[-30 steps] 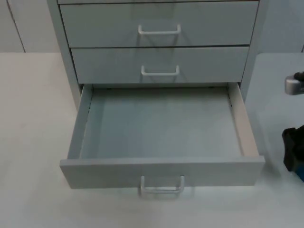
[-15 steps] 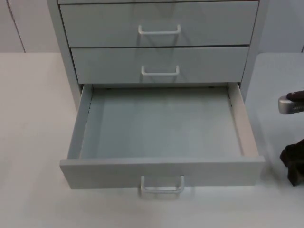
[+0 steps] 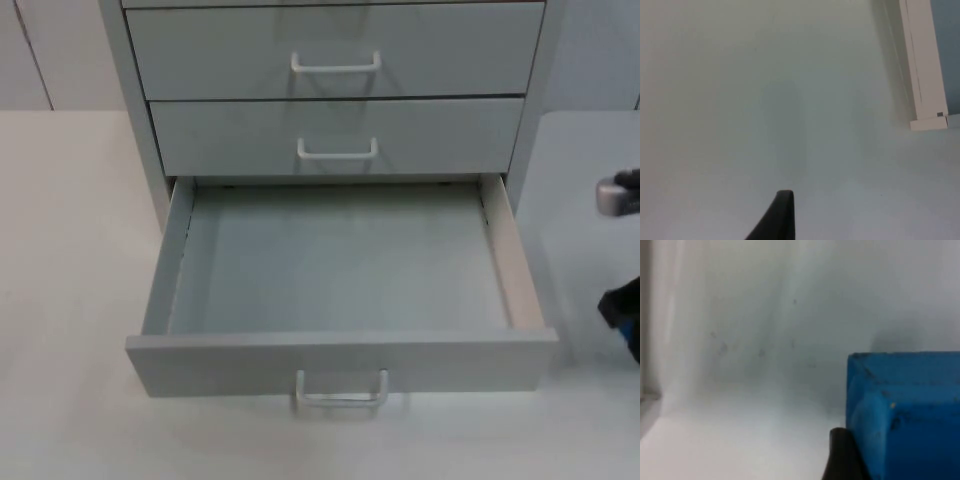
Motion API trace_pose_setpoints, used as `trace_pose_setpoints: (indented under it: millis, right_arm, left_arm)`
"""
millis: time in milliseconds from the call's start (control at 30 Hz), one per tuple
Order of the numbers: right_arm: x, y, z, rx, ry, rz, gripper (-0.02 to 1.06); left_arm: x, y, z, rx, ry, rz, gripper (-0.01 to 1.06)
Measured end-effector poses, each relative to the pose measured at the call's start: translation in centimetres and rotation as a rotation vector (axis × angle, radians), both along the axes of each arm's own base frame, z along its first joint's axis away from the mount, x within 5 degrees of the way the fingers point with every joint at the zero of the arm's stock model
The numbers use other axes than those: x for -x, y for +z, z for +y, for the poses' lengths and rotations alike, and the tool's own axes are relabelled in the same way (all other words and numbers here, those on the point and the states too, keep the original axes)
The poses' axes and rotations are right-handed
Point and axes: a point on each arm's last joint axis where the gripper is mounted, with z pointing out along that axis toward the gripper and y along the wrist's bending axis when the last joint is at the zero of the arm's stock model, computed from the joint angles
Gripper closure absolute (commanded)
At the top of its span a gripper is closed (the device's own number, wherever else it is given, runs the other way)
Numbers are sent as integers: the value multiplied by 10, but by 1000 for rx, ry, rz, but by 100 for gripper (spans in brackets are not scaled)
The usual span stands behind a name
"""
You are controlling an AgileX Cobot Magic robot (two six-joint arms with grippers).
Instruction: Open the drawer with the left hand, place the block into the drawer with the right hand, then close the drawer with the left hand.
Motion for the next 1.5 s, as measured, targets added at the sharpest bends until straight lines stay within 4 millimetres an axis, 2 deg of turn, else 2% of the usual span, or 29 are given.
trace_pose_setpoints:
  millis: [100,133,300,333,467,733,1133,1233,1267,1333,1400,1433,1500]
  right_arm:
    - [5,32,-2,-14,-5,-69,105]
    - [5,32,-2,-14,-5,-69,105]
    - [17,84,-6,-56,-24,-210,105]
    - [17,84,-6,-56,-24,-210,105]
    - [24,106,-8,-82,-46,-274,105]
    - [35,108,1,-74,-27,-220,105]
    - [55,109,68,-188,40,-226,105]
    - [51,111,103,-203,79,-209,105]
    - [51,111,103,-203,79,-209,105]
    - [46,112,124,-202,101,-208,105]
    - [39,108,147,-179,114,-199,105]
    - [39,108,147,-179,114,-199,105]
    - [31,99,167,-166,106,-191,105]
  left_arm:
    - [0,0,0,0,1,-2,0]
    - [0,0,0,0,1,-2,0]
    - [-1,0,0,-4,2,-9,0]
    - [-1,0,0,-4,2,-9,0]
    - [-1,1,0,-4,3,-13,0]
    - [-1,1,1,-5,2,-14,0]
    - [-1,0,2,-25,-2,-13,0]
    - [-1,0,2,-23,-2,-13,0]
    - [-1,0,2,-23,-2,-13,0]
    - [-1,0,2,-23,-2,-13,0]
    - [-1,0,2,-23,-2,-13,0]
    - [-1,0,2,-23,-2,-13,0]
    - [-1,0,2,-21,-2,-13,0]
